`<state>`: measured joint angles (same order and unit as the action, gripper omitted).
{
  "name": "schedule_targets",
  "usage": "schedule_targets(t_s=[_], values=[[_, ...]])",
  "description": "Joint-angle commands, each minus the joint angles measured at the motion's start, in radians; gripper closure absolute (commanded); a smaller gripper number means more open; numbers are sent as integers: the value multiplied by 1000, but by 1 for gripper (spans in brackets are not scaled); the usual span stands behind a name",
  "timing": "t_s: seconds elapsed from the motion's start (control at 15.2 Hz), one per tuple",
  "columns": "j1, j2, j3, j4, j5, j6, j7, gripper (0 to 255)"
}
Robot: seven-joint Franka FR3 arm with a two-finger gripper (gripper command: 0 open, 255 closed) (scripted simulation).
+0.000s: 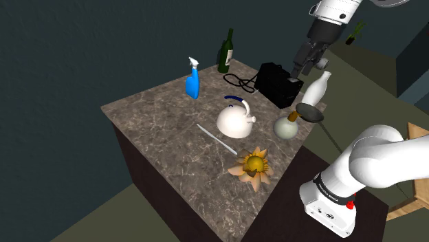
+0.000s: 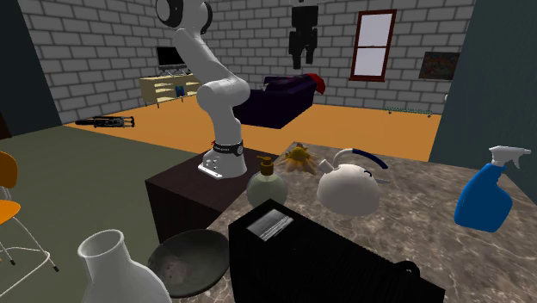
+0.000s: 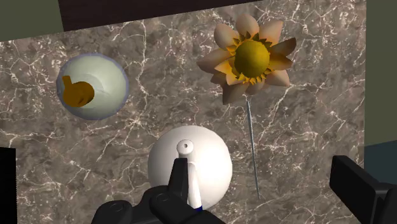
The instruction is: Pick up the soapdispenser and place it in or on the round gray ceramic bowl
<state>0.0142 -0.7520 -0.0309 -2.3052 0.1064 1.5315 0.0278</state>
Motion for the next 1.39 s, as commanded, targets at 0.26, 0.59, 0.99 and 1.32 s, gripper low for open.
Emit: schedule_targets(t_s=[0.26, 0.59, 0.99, 1.32], values=[[-25, -55, -48, -137, -50, 92, -71, 0], [-65, -97, -119, -285, -122, 217, -160, 0], [-127, -91, -224, -427, -219, 389, -272, 0], [-182, -24, -327, -507, -303, 562, -370, 0]])
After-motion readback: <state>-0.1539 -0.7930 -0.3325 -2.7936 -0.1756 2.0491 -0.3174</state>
